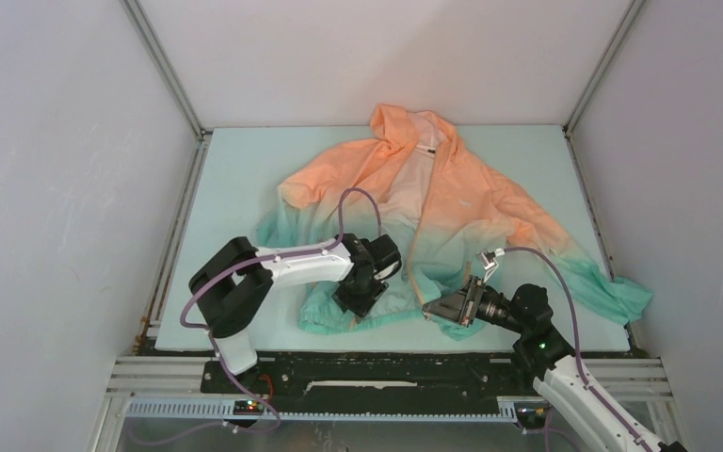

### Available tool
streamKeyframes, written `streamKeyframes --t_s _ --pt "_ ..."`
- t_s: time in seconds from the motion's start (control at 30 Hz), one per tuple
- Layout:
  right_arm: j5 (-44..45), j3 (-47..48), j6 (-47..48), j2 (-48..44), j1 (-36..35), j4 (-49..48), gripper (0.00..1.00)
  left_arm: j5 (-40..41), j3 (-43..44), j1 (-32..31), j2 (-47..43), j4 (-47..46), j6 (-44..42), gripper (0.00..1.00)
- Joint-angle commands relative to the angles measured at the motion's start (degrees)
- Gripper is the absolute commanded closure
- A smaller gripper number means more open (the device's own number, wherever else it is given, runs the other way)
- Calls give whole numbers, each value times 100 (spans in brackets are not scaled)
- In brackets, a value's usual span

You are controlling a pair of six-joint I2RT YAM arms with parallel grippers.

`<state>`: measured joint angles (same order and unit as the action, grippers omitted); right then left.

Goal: Zip up the jacket

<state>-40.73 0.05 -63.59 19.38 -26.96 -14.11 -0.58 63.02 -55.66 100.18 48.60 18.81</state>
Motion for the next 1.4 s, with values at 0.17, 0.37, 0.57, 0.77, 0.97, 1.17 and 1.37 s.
streamKeyframes --t_s 0.17,0.37,0.57,0.77,0.97,1.17,1.37 --pt "-75 -744 54 -13 26 -27 100 4 -80 -24 316 -259 -162 56" --pt "-76 -735 89 -22 29 47 100 -27 -89 -6 228 -160 -252 55" --pt "-40 -737 91 -14 24 39 100 -52 -48 46 -50 -5 -290 58" --pt "-36 -735 86 -6 32 49 100 -286 -1 46 -241 6 -324 50" --pt "-40 -739 63 -22 24 31 100 -259 -39 105 -233 -24 -367 53" --pt "-42 -739 59 -22 30 48 100 -247 -122 117 -65 -141 -386 54" --pt "-31 -737 68 -13 26 44 100 -100 -49 123 226 -228 -429 55"
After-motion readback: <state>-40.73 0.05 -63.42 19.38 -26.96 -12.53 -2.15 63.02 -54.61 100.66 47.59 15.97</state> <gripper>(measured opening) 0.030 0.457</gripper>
